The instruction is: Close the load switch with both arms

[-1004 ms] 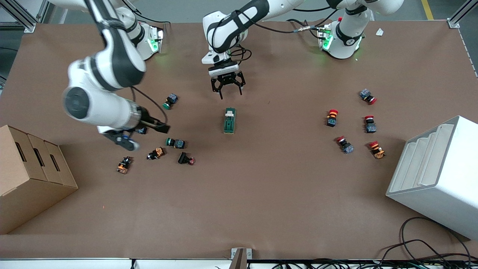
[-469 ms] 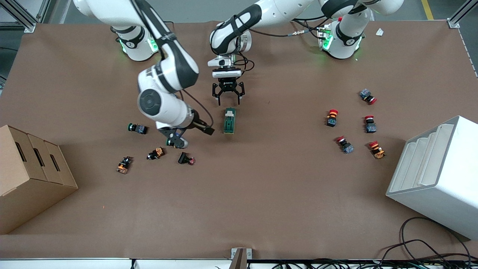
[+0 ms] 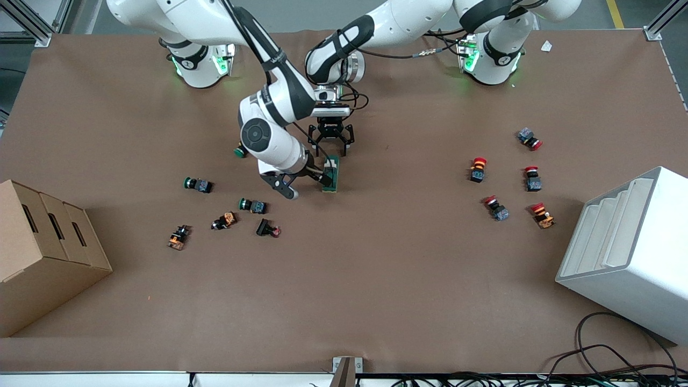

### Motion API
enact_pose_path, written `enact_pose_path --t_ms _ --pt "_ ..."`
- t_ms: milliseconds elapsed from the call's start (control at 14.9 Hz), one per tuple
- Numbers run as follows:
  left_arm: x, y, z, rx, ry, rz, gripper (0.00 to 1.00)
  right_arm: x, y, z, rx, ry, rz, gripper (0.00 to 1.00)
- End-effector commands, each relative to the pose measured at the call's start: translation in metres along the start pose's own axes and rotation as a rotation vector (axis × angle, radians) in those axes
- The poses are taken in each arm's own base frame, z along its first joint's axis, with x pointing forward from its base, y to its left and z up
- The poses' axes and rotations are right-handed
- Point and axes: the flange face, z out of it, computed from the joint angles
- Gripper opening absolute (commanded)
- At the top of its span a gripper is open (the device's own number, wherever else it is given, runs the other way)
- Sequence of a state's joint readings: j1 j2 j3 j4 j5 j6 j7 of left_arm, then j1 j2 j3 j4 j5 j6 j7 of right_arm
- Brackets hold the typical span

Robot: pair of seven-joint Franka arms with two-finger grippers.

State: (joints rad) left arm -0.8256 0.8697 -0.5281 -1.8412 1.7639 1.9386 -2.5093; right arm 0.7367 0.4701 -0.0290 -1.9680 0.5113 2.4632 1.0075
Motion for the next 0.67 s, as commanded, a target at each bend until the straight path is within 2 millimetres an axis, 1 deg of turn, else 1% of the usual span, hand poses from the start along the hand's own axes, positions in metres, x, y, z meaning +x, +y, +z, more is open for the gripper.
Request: enact_pose_path --t_ms 0,134,268,469,536,603 --pt "-0.011 -0.002 0.002 -0.009 0.019 0.005 0.98 -0.019 -0.001 0.006 0.024 0.006 0.034 1.0" --pt "-0.02 -0.004 0.004 -0.013 0.027 0.026 0.98 -0.025 -0.002 0.008 0.03 0.01 0.04 1.0" --pt "-0.033 -0.008 0.008 -0.013 0.05 0.057 0.98 -0.034 -0.003 0.019 0.027 0.016 0.042 1.0" --pt "-0.04 -0.011 0.009 -0.007 0.059 0.069 0.98 -0.046 -0.002 0.044 0.038 0.044 0.049 1.0" --pt "-0.045 -0.011 0.008 -0.006 0.059 0.075 0.99 -0.049 -0.001 0.05 0.037 0.049 0.051 1.0" --pt "-0.045 -0.011 0.009 -0.004 0.06 0.075 0.99 -0.05 -0.001 0.052 0.035 0.049 0.048 1.0"
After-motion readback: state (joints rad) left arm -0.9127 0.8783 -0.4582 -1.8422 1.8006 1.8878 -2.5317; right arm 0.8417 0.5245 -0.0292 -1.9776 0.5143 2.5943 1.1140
